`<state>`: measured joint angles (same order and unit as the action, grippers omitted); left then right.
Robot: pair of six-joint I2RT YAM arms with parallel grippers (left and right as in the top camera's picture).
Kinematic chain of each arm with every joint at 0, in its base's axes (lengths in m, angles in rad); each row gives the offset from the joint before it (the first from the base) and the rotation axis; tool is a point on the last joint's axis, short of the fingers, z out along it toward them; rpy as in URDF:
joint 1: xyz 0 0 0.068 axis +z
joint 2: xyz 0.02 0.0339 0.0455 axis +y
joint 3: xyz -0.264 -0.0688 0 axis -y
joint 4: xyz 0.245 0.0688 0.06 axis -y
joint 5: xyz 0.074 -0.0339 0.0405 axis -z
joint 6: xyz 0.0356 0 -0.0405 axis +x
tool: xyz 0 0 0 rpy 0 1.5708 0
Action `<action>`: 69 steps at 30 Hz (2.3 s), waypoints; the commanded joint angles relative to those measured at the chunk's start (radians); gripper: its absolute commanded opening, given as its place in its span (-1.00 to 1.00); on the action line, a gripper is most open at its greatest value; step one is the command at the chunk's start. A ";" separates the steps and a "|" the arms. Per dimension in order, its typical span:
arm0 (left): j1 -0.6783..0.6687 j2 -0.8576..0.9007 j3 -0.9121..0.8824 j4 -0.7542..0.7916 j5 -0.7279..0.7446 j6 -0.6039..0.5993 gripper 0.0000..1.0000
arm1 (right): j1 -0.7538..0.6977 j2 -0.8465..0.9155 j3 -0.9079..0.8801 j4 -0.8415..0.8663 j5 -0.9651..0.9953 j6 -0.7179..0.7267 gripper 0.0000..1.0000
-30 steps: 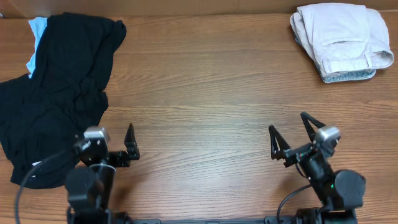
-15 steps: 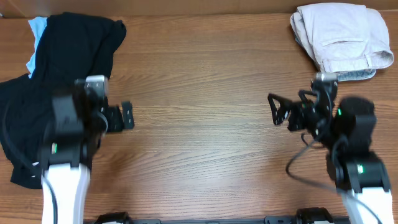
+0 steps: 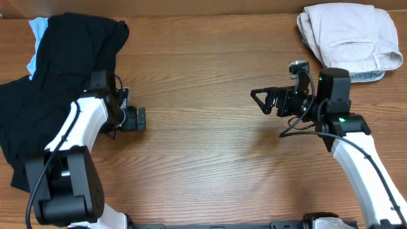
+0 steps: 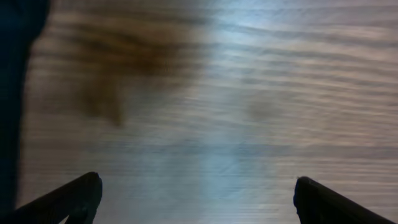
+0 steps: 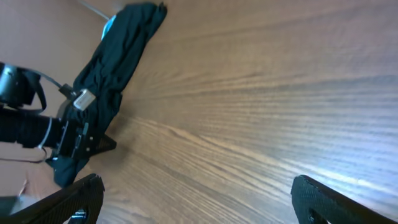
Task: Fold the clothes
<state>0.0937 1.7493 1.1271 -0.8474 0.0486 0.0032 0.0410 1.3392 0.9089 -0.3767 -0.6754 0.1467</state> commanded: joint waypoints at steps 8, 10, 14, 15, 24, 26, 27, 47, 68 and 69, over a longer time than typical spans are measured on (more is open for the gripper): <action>0.128 -0.011 0.226 -0.007 -0.328 0.013 1.00 | 0.005 0.066 0.022 0.008 0.047 0.003 1.00; 0.154 -0.002 0.225 -0.010 -0.313 0.013 1.00 | 0.005 0.068 0.021 0.008 0.061 0.003 1.00; 0.189 0.015 0.224 -0.024 -0.268 0.024 0.83 | 0.005 0.068 0.021 -0.002 0.091 0.003 1.00; 0.190 0.020 0.224 -0.029 -0.261 0.024 0.80 | 0.005 0.068 0.021 -0.006 0.100 0.003 1.00; 0.191 0.140 0.224 -0.073 -0.291 0.023 0.63 | 0.005 0.068 0.020 -0.054 0.145 0.003 1.00; 0.193 0.158 0.224 -0.081 -0.303 0.023 0.57 | 0.005 0.068 0.020 -0.070 0.166 0.003 1.00; 0.195 0.163 0.224 -0.084 -0.303 0.023 0.54 | 0.005 0.068 0.020 -0.079 0.181 0.003 1.00; 0.193 0.166 0.341 -0.202 -0.182 -0.032 -0.92 | 0.005 0.068 0.020 -0.090 0.204 0.003 1.00; -0.178 0.171 1.021 -0.447 0.632 0.072 -0.92 | 0.003 0.068 0.020 -0.169 0.204 0.043 0.92; -0.263 0.176 1.021 -0.409 0.628 0.071 -0.92 | 0.003 0.068 0.020 -0.180 0.204 0.072 0.92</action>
<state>-0.0269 1.9213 2.1235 -1.2995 0.5400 0.0540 0.0410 1.4036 0.9089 -0.5453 -0.4808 0.1829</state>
